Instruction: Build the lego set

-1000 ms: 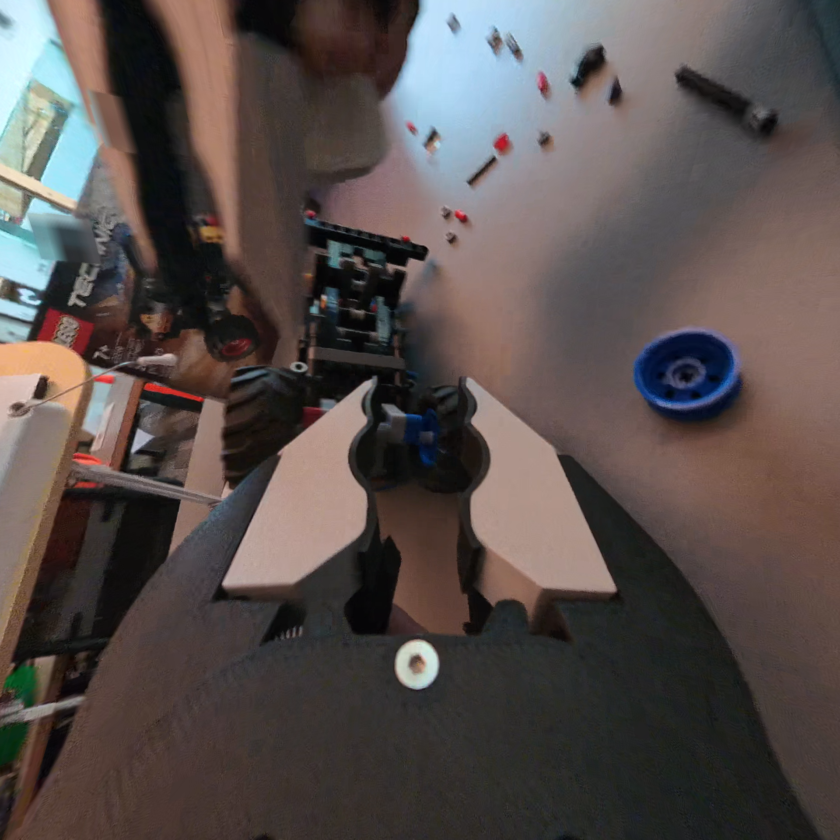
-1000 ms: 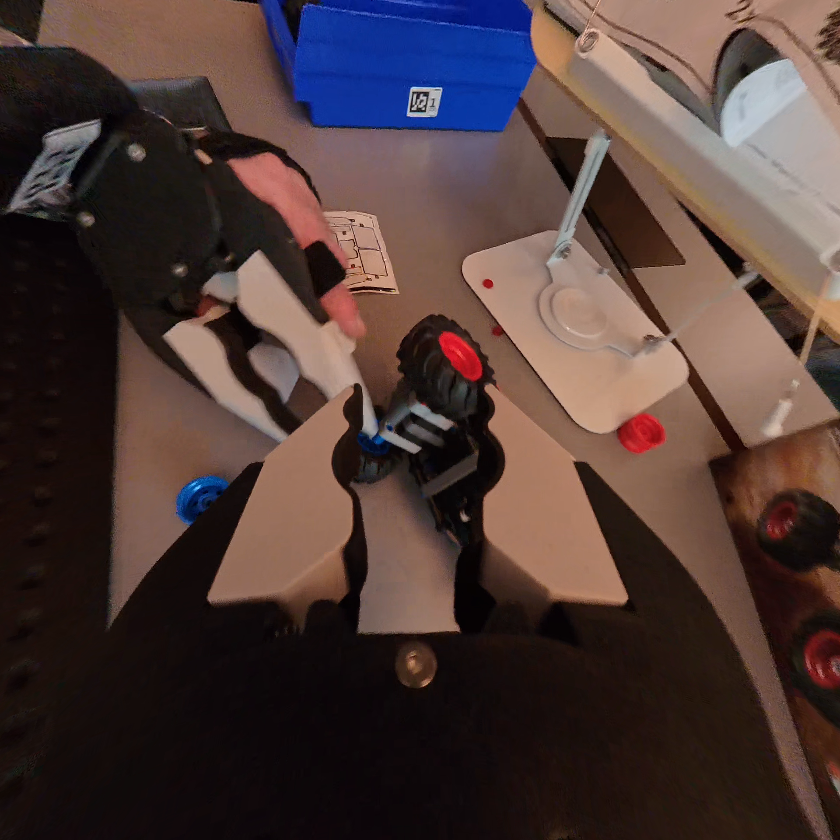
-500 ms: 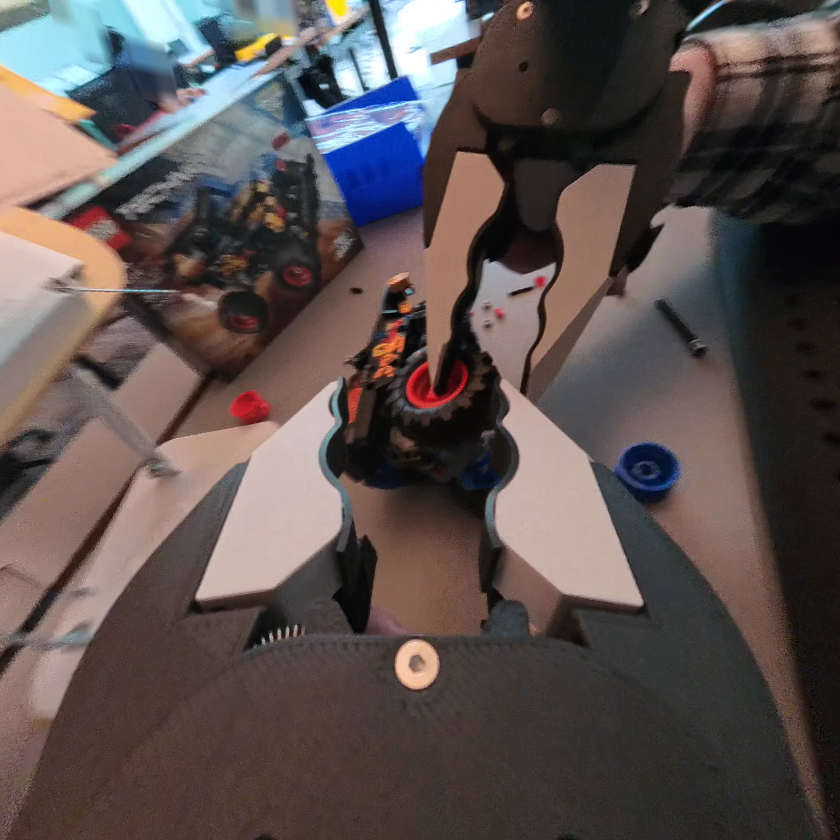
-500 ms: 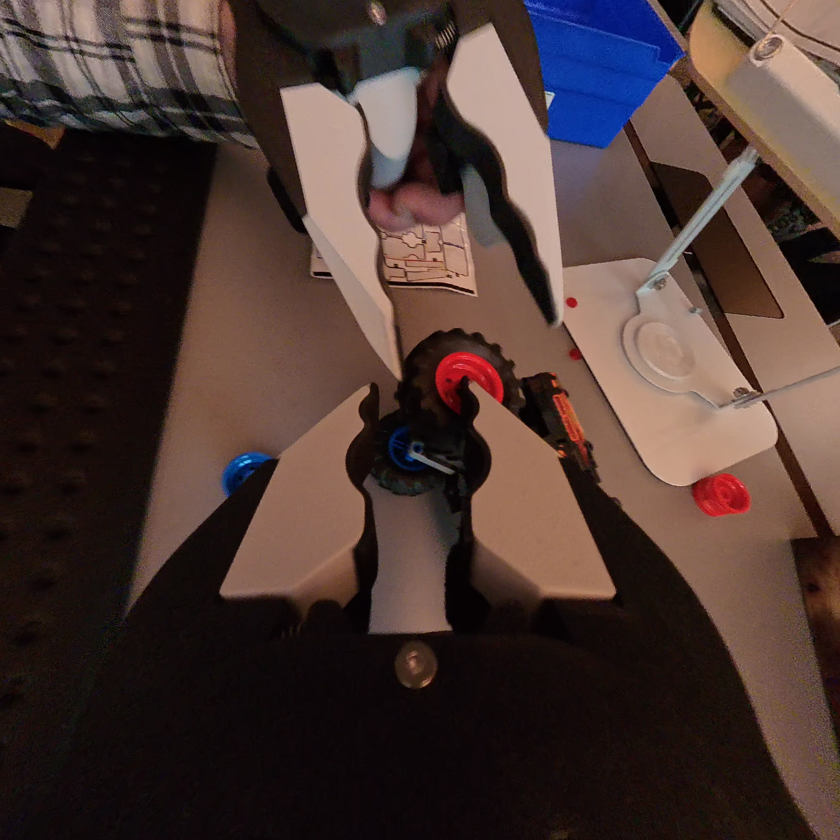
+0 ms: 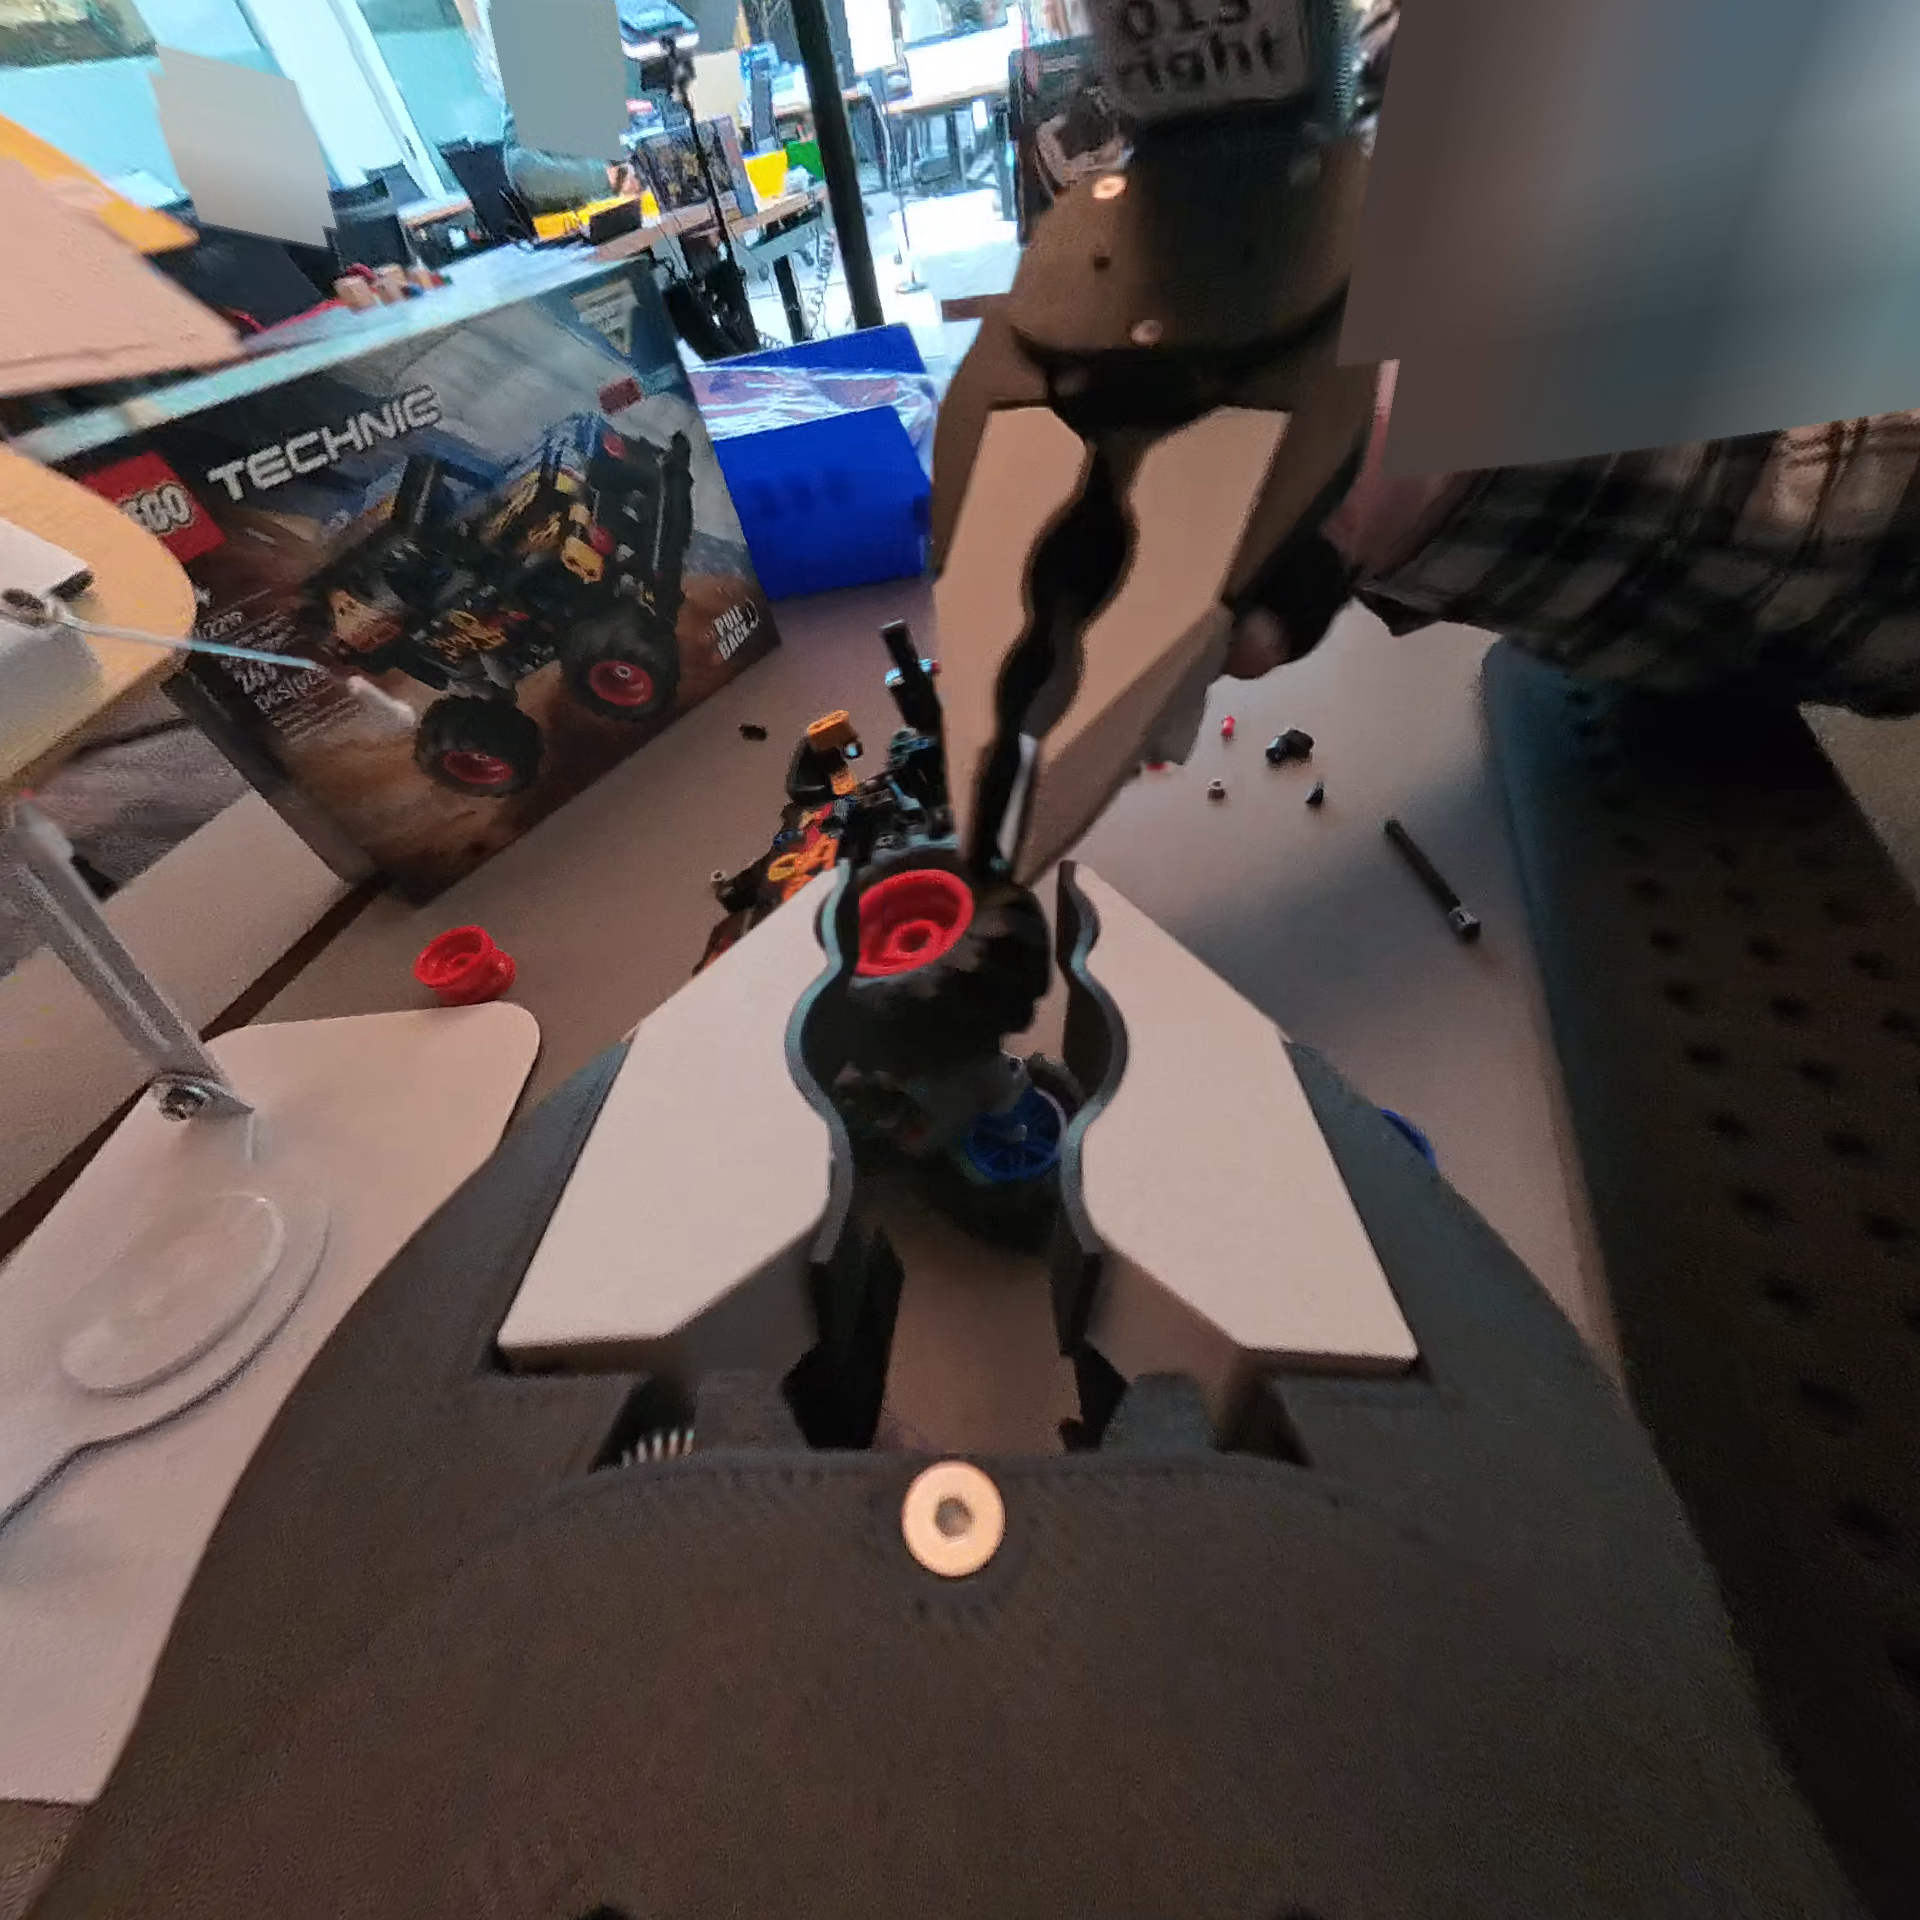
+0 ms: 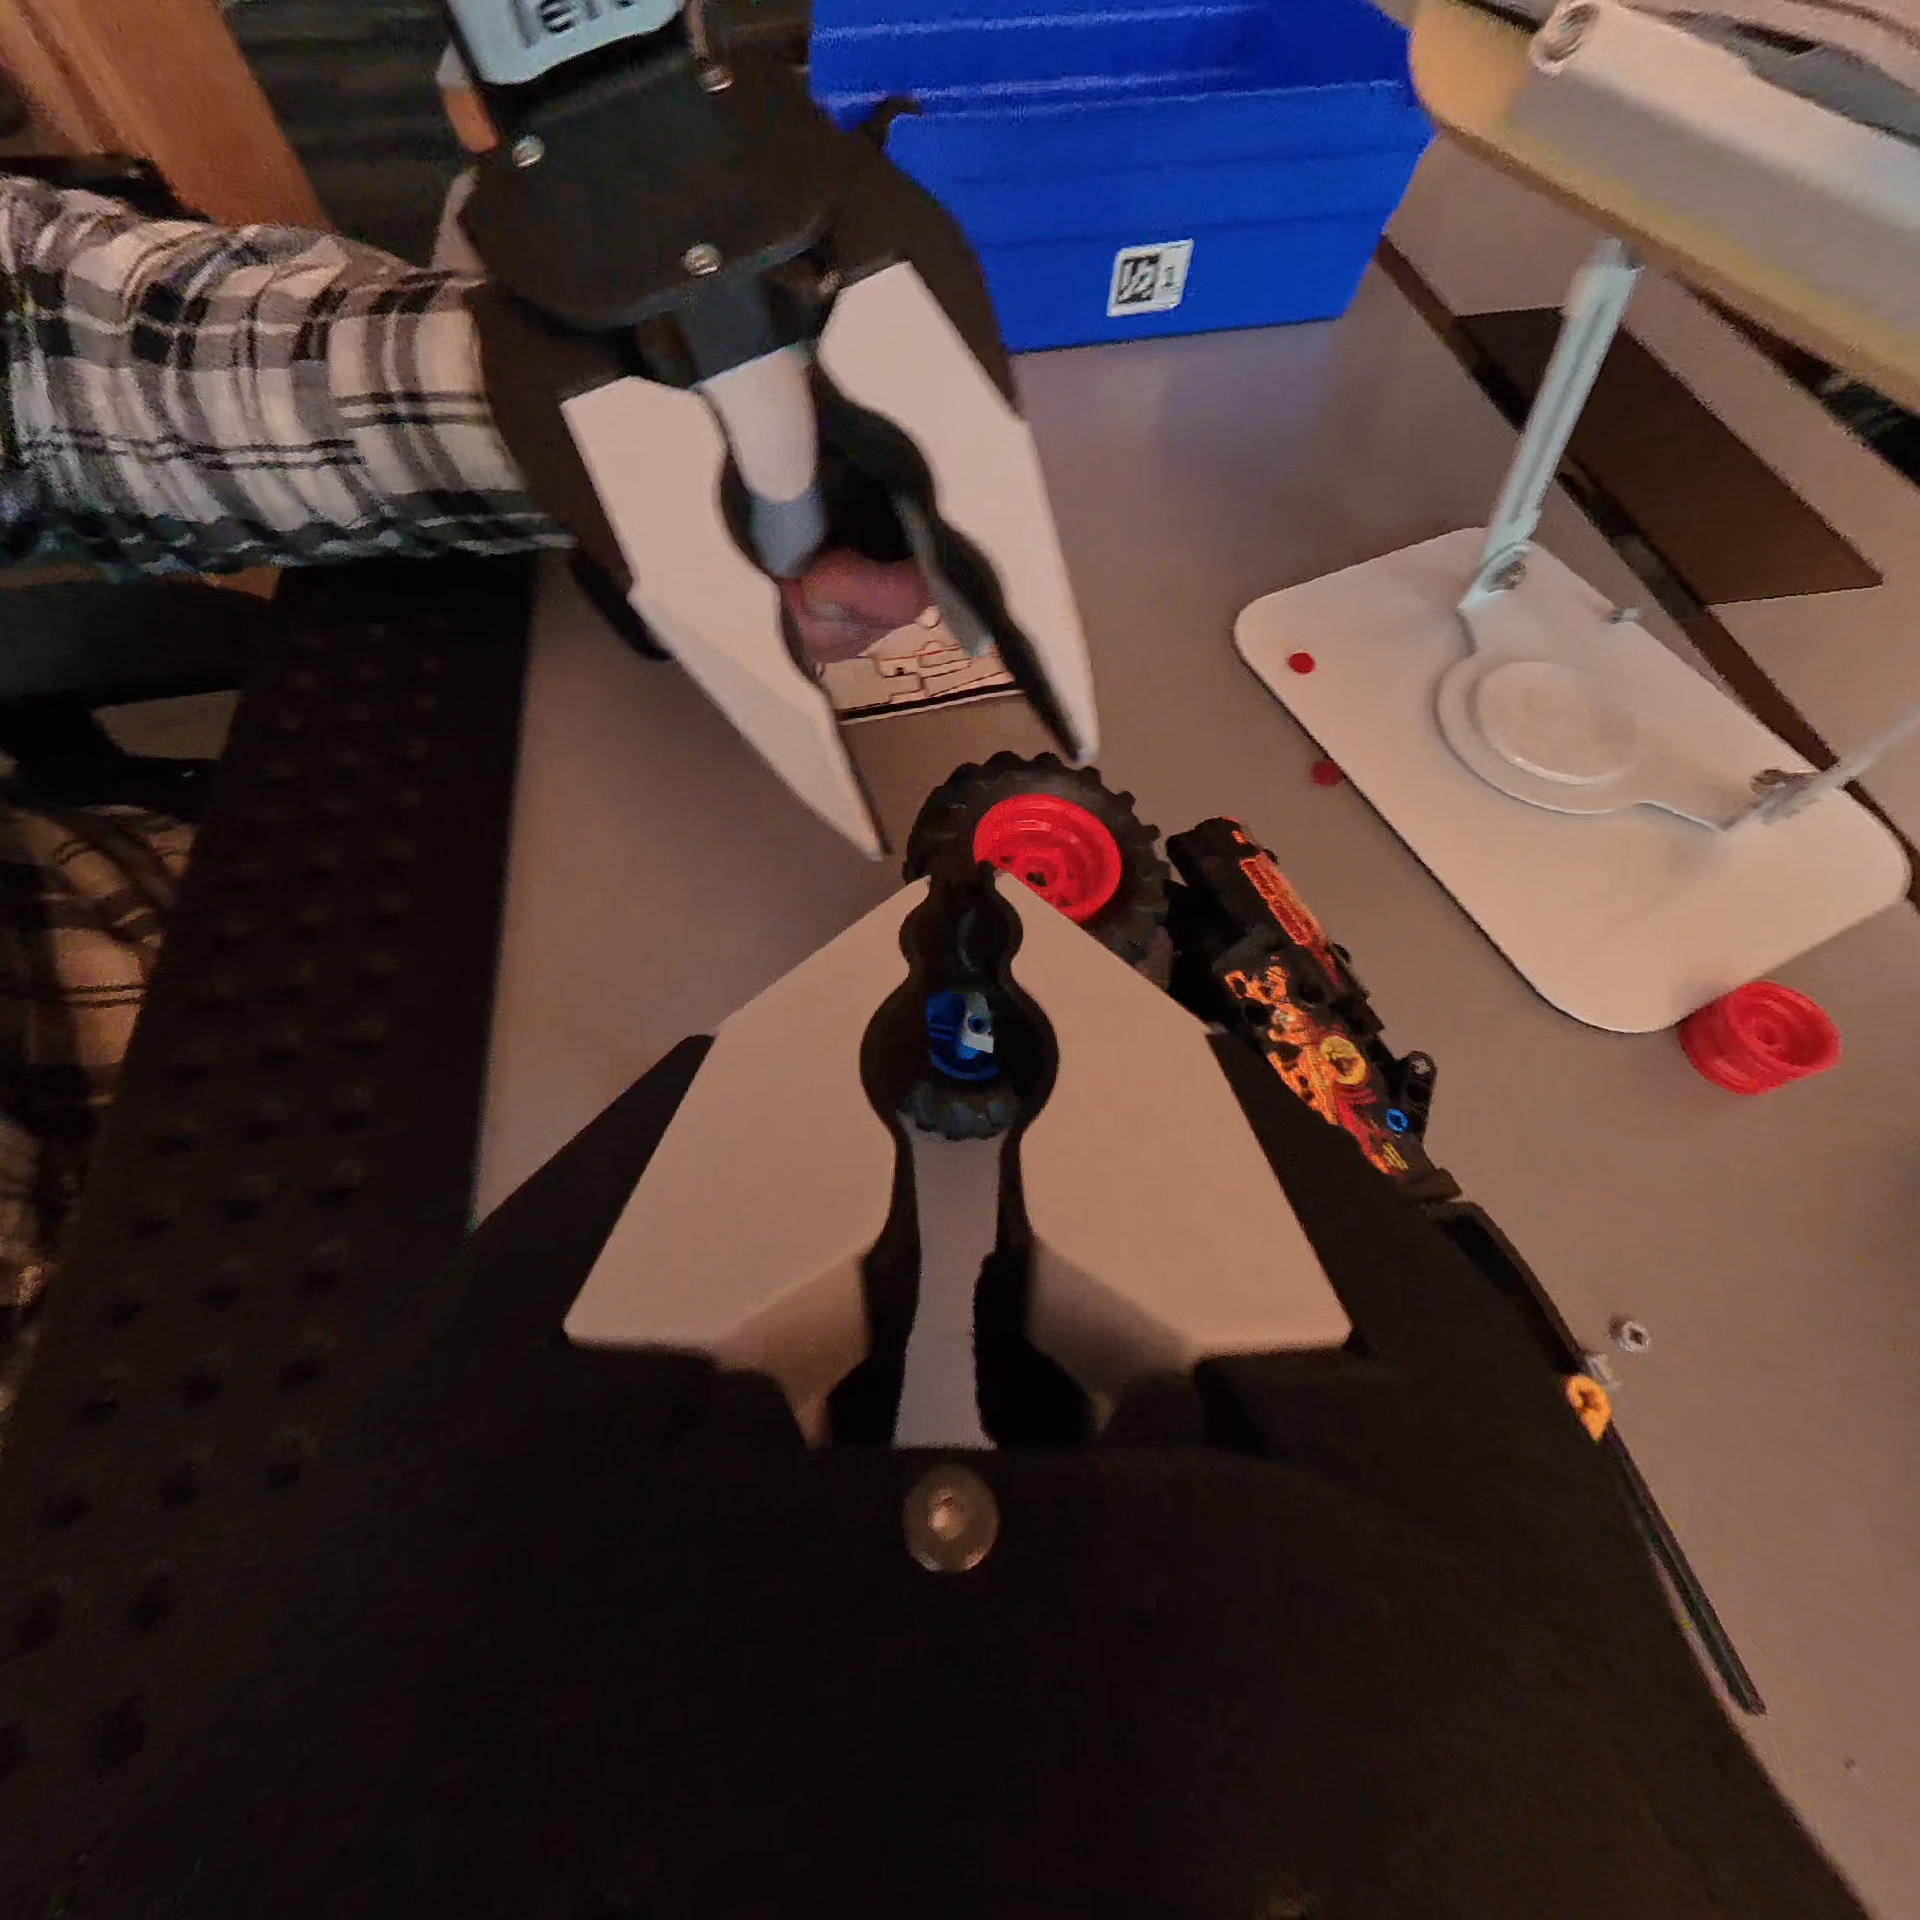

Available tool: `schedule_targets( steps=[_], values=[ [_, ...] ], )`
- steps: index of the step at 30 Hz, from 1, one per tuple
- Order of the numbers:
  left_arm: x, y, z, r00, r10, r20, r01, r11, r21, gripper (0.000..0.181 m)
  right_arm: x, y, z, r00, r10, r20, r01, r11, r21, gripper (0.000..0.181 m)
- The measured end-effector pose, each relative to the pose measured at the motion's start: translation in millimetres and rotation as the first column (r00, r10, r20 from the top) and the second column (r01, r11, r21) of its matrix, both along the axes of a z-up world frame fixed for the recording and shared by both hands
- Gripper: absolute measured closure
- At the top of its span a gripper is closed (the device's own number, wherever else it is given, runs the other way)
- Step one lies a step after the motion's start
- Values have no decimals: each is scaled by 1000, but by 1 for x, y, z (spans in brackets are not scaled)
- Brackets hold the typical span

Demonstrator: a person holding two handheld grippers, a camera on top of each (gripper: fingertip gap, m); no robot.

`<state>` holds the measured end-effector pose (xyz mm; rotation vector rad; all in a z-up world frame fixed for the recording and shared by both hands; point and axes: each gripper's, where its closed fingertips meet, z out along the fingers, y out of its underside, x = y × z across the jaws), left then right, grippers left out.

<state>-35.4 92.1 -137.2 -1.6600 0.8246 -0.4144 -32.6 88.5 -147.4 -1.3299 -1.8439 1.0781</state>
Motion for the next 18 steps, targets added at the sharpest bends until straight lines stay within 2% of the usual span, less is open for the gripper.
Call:
schedule_targets(
  steps=[2,3,5,6,9,12,14,16,18],
  values=[
    [-5,9,-8,1000,5,-4,-5,999,-37,134,0,-5,-2,999,26,36,-26,1000,-6,178],
    [-5,9,-8,999,-19,31,21,998,-63,135,0,-5,-2,999,27,42,-26,1000,-7,178],
    [4,-1,-13,989,-116,87,129,979,-156,153,1,-8,-3,997,51,49,-49,998,-38,177],
    [7,-4,-14,986,-132,105,149,974,-170,154,3,-11,-3,996,65,56,-62,997,-52,177],
    [11,-5,-15,982,-135,130,156,974,-167,158,4,-9,3,997,63,37,-58,992,-109,181],
    [13,-7,-15,977,-140,160,169,968,-187,166,-3,11,8,1000,-24,7,24,995,-98,181],
    [12,-7,-14,972,-133,194,171,966,-192,166,-5,12,-4,998,-24,58,27,999,-42,181],
    [11,-8,-13,978,-127,168,154,975,-158,163,-7,7,-10,997,-13,75,15,1000,-19,181],
    [1,0,-9,993,-52,110,64,993,-101,146,-10,6,-12,997,-18,77,16,1000,24,181]
  ],
)
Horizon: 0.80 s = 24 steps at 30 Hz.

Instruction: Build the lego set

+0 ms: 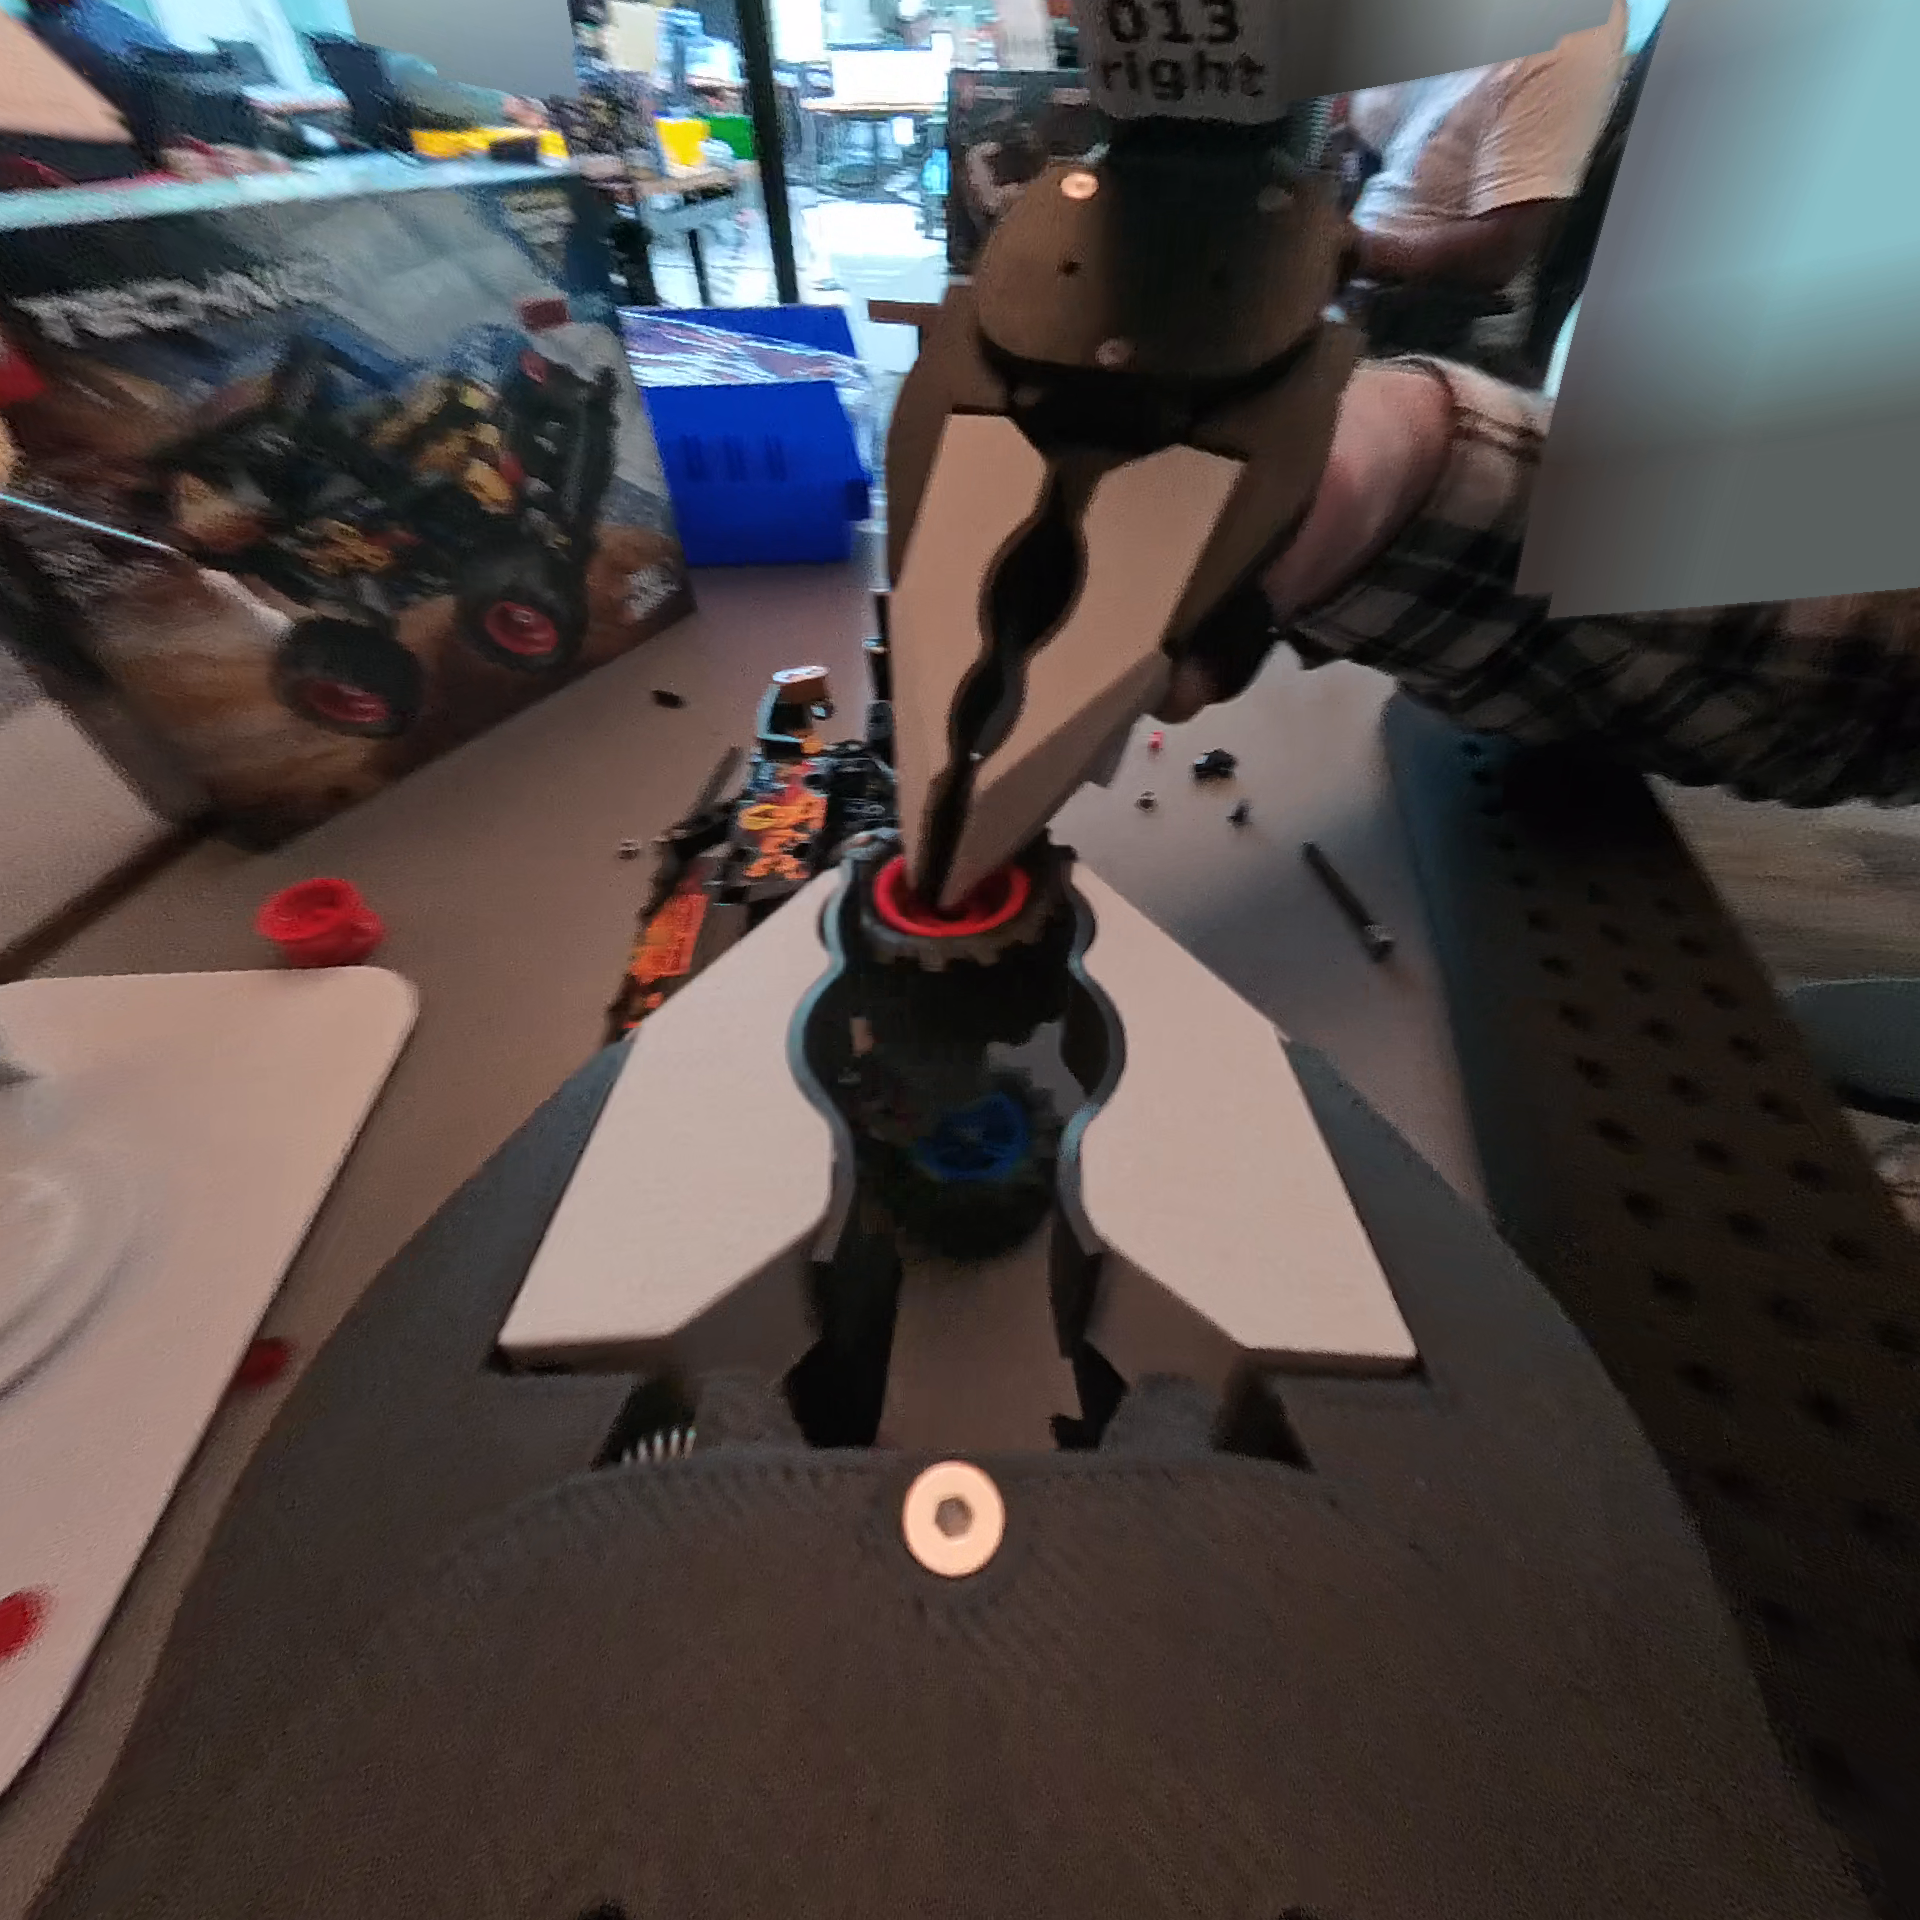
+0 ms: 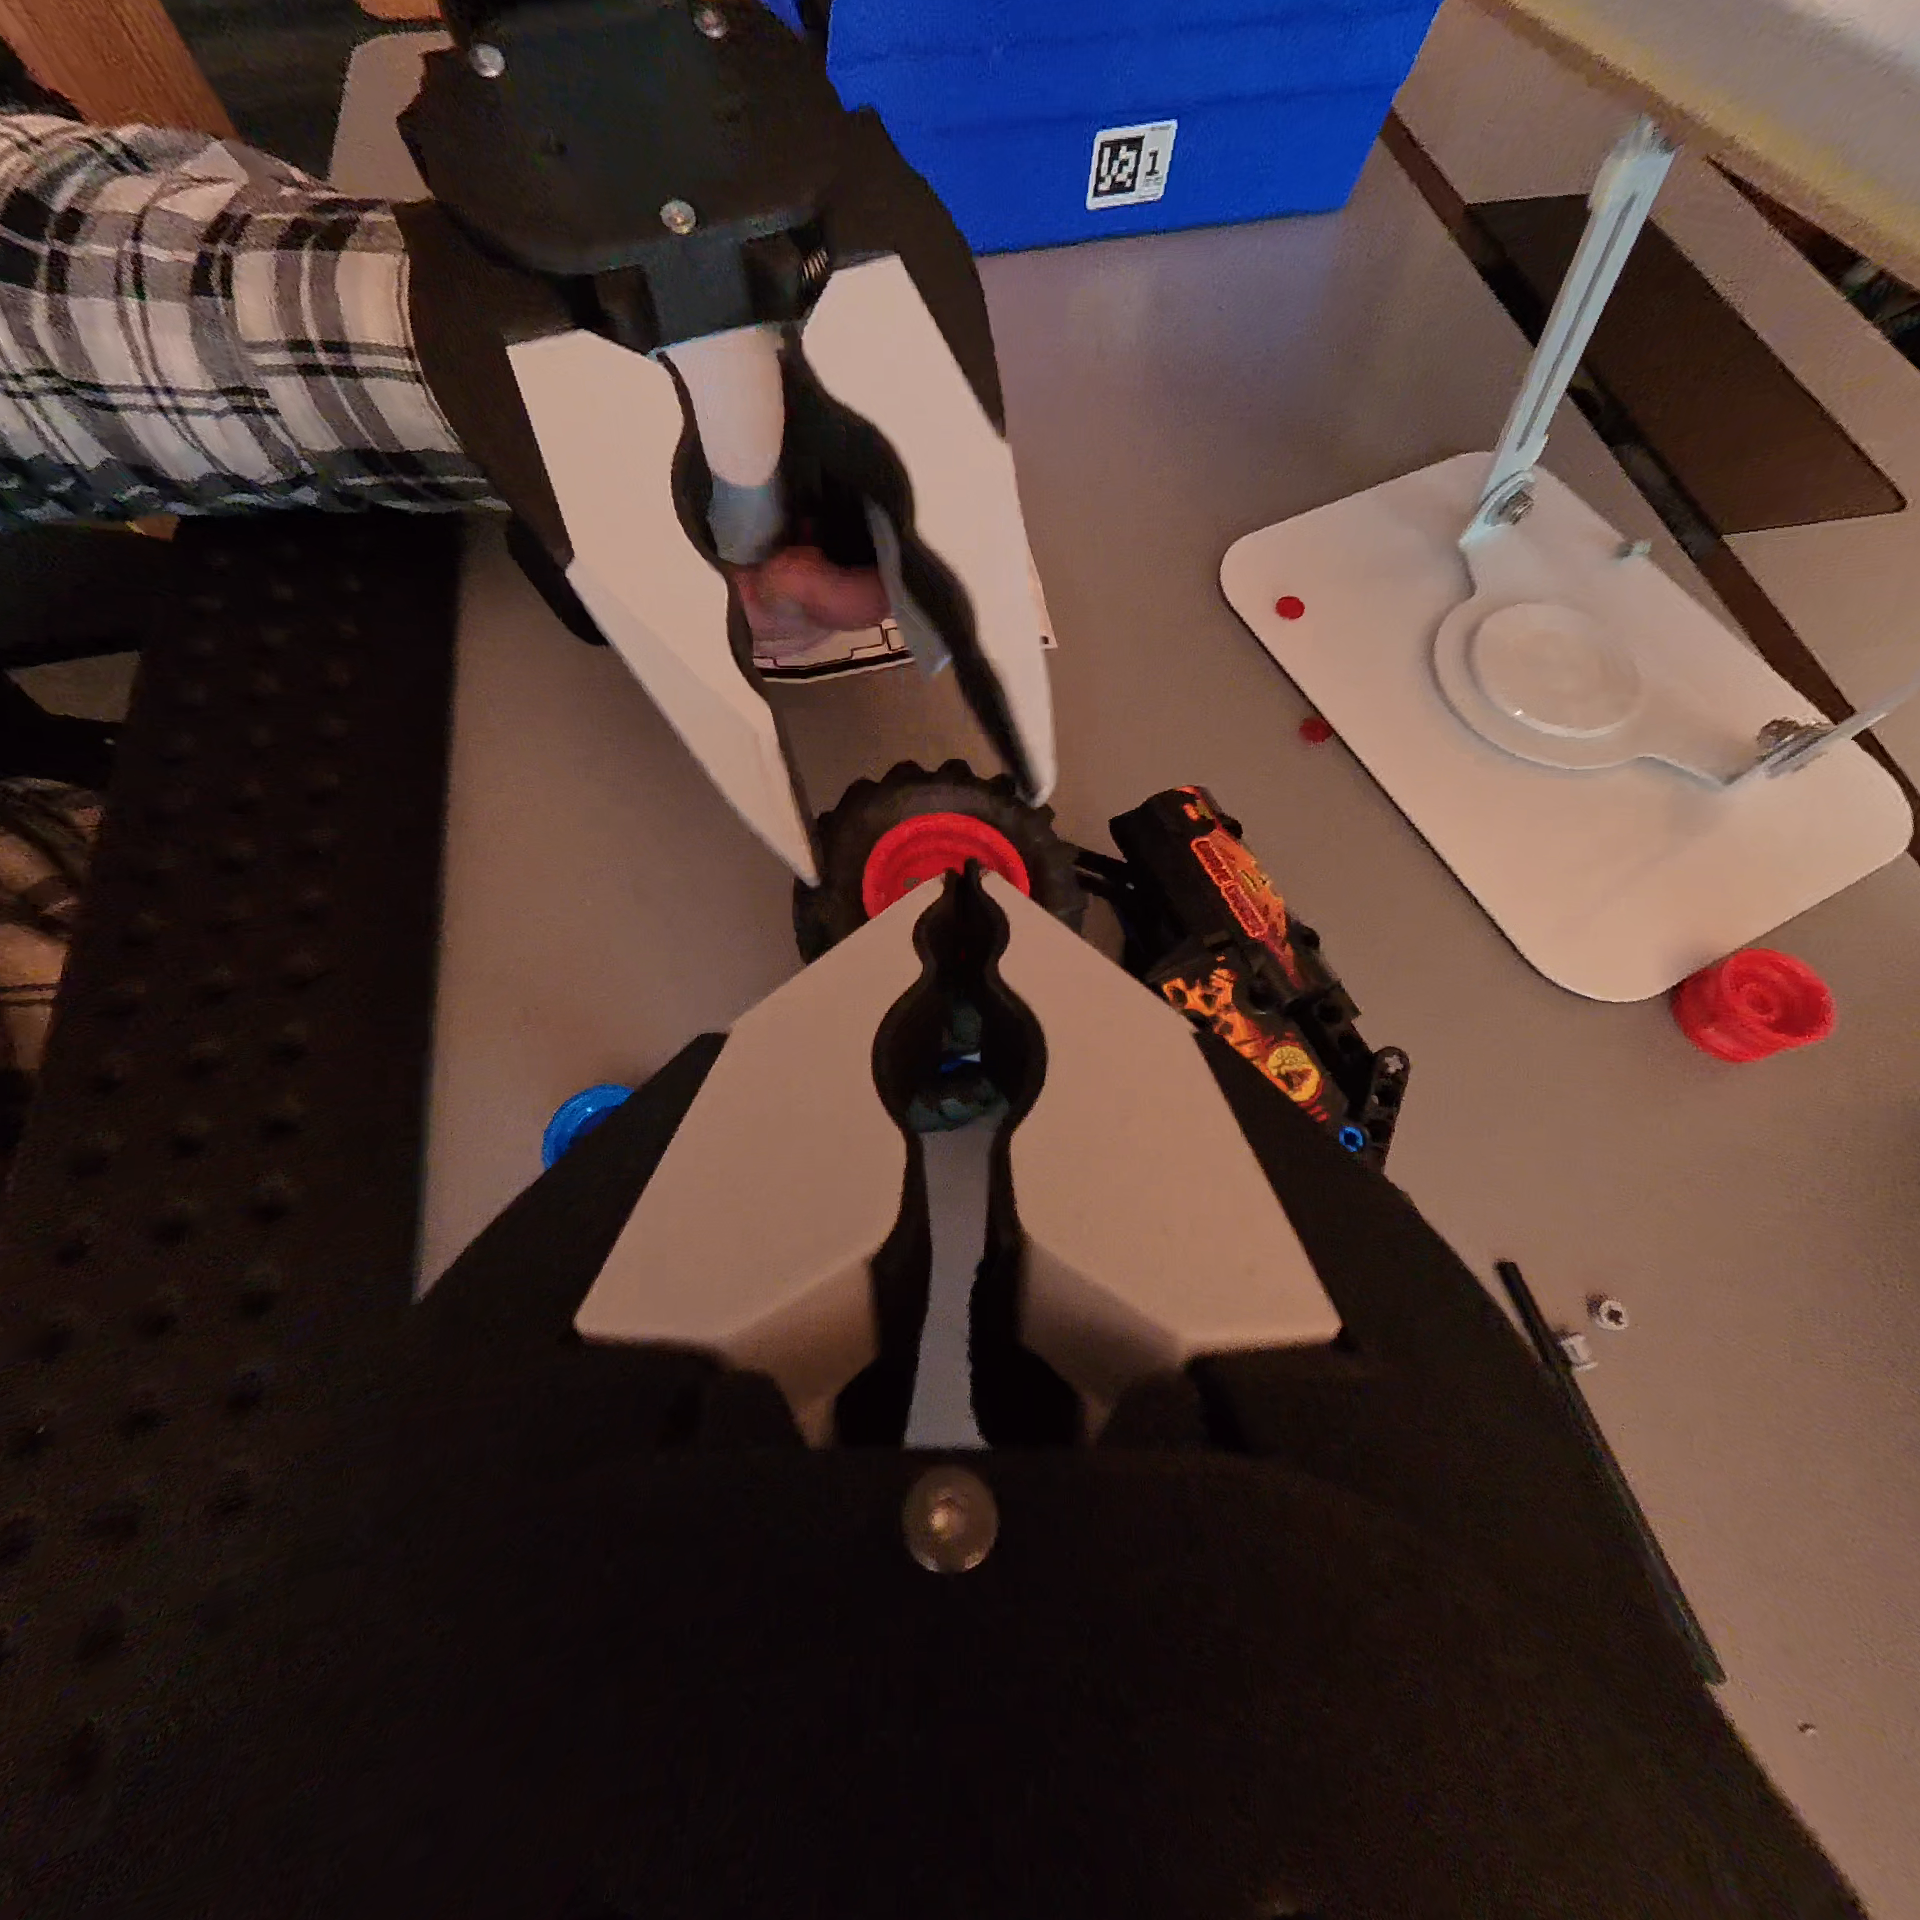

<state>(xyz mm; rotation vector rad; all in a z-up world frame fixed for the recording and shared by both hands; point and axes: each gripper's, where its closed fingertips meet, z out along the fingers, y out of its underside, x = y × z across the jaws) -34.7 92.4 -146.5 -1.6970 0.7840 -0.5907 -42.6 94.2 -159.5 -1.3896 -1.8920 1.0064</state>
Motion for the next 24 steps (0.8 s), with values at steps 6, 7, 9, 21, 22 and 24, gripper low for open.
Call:
schedule_targets(
  steps=[6,7,9,21,22,24],
  values=[
    [0,3,-4,1000,-11,16,12,999,-43,139,0,-1,2,997,-12,-74,5,995,-97,181],
    [0,3,-5,1000,-19,16,20,999,-50,139,-1,4,7,993,-46,-111,34,994,-108,181],
    [1,3,-5,999,-26,23,27,998,-58,139,3,9,15,985,-82,-153,60,988,-144,181],
    [2,3,-7,998,-3,58,5,999,-36,139,6,10,3,989,-82,-123,89,995,51,181],
    [2,2,-8,997,-6,70,9,999,-37,139,5,6,2,991,-64,-119,71,996,61,181],
    [2,3,-9,999,22,37,-22,1000,-1,152,2,-5,-2,994,-32,-101,40,997,73,181]
  ],
)
